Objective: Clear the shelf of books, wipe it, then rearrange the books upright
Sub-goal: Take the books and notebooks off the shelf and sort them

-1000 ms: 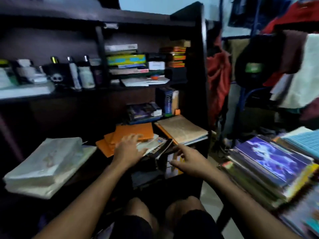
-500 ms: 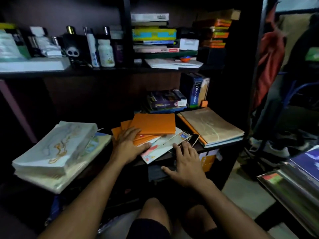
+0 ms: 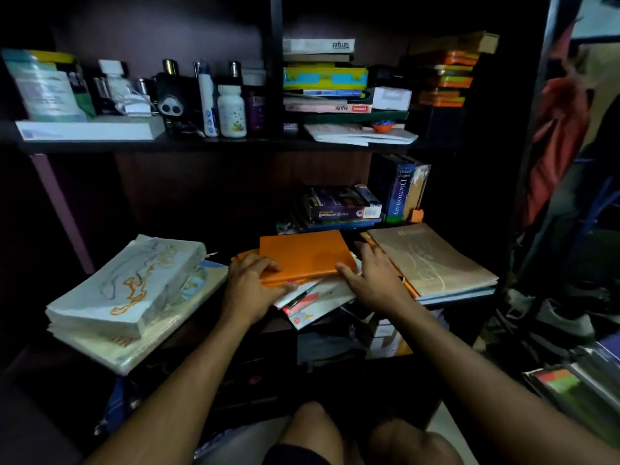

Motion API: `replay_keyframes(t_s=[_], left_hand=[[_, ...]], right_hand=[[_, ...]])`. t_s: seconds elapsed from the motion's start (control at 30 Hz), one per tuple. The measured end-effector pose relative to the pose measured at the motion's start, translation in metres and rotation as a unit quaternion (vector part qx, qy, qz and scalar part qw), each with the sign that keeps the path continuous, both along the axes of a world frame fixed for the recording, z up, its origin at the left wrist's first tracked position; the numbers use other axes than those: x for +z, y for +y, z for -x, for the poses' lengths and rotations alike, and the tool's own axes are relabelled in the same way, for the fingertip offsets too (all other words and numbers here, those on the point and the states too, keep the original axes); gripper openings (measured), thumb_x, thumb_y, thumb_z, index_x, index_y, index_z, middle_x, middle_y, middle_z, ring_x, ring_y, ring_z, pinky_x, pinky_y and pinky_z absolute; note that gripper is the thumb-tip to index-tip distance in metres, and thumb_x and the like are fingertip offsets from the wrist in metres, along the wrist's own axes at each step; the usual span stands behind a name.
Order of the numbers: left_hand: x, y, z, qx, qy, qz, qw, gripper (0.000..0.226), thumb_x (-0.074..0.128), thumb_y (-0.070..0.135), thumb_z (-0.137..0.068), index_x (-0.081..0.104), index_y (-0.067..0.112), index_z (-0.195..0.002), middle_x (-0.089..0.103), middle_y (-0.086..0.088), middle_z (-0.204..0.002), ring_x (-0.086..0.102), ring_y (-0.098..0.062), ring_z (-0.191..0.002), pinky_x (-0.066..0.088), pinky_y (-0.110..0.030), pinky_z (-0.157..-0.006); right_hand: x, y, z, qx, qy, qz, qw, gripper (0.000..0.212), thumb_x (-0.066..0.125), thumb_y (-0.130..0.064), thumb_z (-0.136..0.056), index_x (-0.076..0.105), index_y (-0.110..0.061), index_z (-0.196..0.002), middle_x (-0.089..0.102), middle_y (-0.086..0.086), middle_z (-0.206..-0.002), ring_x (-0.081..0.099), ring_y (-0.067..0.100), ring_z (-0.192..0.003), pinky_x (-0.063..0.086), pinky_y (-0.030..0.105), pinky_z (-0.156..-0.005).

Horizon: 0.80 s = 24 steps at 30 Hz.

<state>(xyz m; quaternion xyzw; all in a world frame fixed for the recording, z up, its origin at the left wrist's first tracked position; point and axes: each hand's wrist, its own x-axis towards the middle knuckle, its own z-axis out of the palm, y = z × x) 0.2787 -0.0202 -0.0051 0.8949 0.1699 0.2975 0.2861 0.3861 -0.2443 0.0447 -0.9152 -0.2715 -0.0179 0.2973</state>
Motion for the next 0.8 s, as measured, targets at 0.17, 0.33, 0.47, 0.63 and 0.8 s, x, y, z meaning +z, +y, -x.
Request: replay_keyframes(t_s=[0.17, 0.33, 0.47, 0.63, 0.8], left_hand=[[-0.004, 0.008, -0.004, 0.075, -0.082, 0.128, 0.986, 0.034, 0.076, 0.049, -0.083, 0.061, 0.023, -0.097, 0.048, -0.002, -0.114, 0.055, -0.024, -0.103, 0.047, -0.036, -0.089], [-0.012, 0.020, -0.007, 0.017, -0.107, 0.200, 0.974, 0.029, 0.078, 0.025, -0.087, 0.052, 0.031, -0.098, 0.046, 0.009, -0.135, 0.049, -0.014, -0.124, 0.044, -0.035, -0.097], [-0.009, 0.017, -0.002, 0.003, -0.148, 0.307, 0.940, 0.025, 0.069, 0.009, -0.094, 0.050, 0.025, -0.093, 0.057, 0.008, -0.129, 0.053, -0.015, -0.128, 0.047, -0.033, -0.095], [-0.006, 0.006, 0.001, 0.106, -0.107, 0.173, 0.973, 0.017, 0.066, 0.023, -0.096, 0.052, 0.022, -0.105, 0.066, -0.001, -0.104, 0.063, -0.024, -0.097, 0.054, -0.040, -0.078], [-0.010, 0.004, 0.002, 0.143, -0.067, 0.105, 0.982, 0.031, 0.065, 0.043, -0.093, 0.052, 0.022, -0.112, 0.066, -0.008, -0.105, 0.059, -0.033, -0.099, 0.050, -0.041, -0.071]], right_hand=[[-0.015, 0.028, -0.026, -0.008, 0.082, -0.013, 0.996, 0.060, 0.042, -0.053, -0.104, 0.036, -0.015, -0.151, 0.045, 0.011, -0.150, 0.045, 0.029, -0.134, 0.035, 0.041, -0.109], [-0.032, 0.028, -0.024, -0.033, 0.012, -0.086, 0.996, 0.063, 0.049, -0.056, -0.100, 0.042, -0.019, -0.150, 0.047, 0.008, -0.151, 0.042, 0.027, -0.137, 0.032, 0.043, -0.116], [-0.034, 0.028, -0.022, 0.003, -0.024, -0.068, 0.997, 0.060, 0.053, -0.058, -0.097, 0.050, -0.022, -0.146, 0.051, 0.007, -0.148, 0.044, 0.024, -0.136, 0.036, 0.044, -0.115], [-0.034, 0.028, -0.019, -0.002, -0.029, -0.085, 0.996, 0.057, 0.056, -0.055, -0.096, 0.054, -0.020, -0.141, 0.057, 0.007, -0.140, 0.054, 0.025, -0.123, 0.045, 0.046, -0.105], [-0.035, 0.033, -0.020, -0.009, -0.061, -0.034, 0.998, 0.053, 0.039, -0.055, -0.102, 0.058, -0.016, -0.132, 0.064, 0.010, -0.124, 0.056, 0.030, -0.118, 0.042, 0.046, -0.102]])
